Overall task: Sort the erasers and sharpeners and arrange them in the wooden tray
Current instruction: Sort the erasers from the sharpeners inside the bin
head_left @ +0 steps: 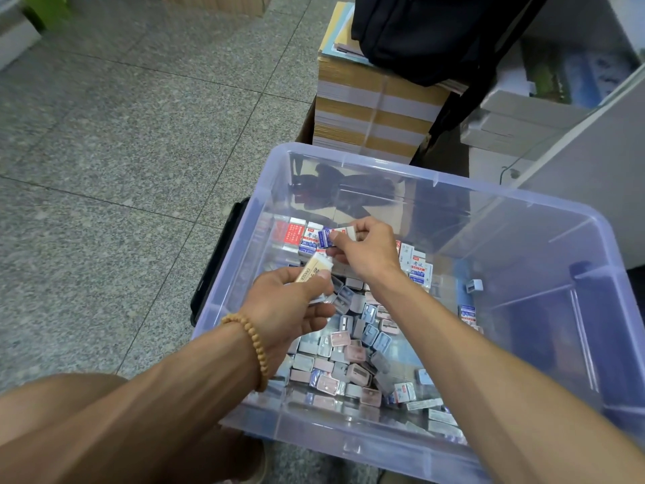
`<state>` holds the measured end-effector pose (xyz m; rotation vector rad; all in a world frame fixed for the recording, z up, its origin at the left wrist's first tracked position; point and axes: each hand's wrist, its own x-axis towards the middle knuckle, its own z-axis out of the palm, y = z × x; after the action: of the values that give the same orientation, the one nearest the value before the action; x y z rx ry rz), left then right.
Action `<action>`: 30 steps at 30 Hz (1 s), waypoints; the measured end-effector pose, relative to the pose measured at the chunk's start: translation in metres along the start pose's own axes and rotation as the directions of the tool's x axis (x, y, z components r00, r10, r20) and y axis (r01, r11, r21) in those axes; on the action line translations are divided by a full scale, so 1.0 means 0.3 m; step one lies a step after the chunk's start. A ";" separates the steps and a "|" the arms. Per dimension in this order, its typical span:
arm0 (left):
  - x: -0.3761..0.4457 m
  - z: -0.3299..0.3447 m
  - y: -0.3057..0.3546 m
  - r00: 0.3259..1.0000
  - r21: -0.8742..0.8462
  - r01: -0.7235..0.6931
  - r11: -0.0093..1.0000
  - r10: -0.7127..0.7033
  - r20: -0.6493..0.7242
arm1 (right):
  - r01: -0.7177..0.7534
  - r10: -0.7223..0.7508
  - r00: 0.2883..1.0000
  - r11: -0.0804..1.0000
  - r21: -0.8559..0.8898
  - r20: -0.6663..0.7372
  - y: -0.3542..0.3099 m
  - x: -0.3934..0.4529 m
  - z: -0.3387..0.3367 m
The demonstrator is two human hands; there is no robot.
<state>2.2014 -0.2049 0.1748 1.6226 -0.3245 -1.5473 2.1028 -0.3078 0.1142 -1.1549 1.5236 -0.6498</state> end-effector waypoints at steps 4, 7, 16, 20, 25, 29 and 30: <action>-0.001 -0.001 -0.003 1.000 0.008 -0.001 1.000 0.001 0.004 | 0.013 -0.008 0.999 0.994 0.105 -0.043 -0.002 -0.013 -0.034; 0.000 -0.001 -0.002 1.000 0.002 0.001 1.000 -0.001 0.009 | 0.031 -0.031 1.000 0.998 0.053 -0.002 -0.018 -0.018 -0.036; -0.003 -0.001 0.000 1.000 -0.017 0.000 1.000 0.001 0.009 | 0.242 -0.206 0.969 0.896 -0.372 0.134 -0.014 0.048 0.060; -0.004 -0.002 0.001 1.000 -0.013 -0.002 1.000 0.002 0.006 | 0.333 -0.346 0.937 0.834 -0.441 0.053 0.002 0.030 0.062; -0.001 -0.005 0.003 1.000 -0.009 0.012 1.000 -0.012 0.002 | 0.457 -0.435 0.885 0.739 -0.496 0.168 0.019 0.014 -0.015; -0.005 0.000 0.005 1.000 -0.023 0.031 0.999 -0.031 0.001 | 0.522 -0.337 0.853 0.520 -0.676 0.400 0.058 0.002 -0.078; -0.007 0.001 0.005 0.999 -0.023 0.033 0.999 -0.033 0.000 | 0.539 -0.334 0.841 0.463 -0.703 0.425 0.066 0.002 -0.077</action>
<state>2.2012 -0.2045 0.1774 1.6182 -0.2803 -1.5692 2.0744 -0.3045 0.1034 -2.3180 1.3121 -0.0705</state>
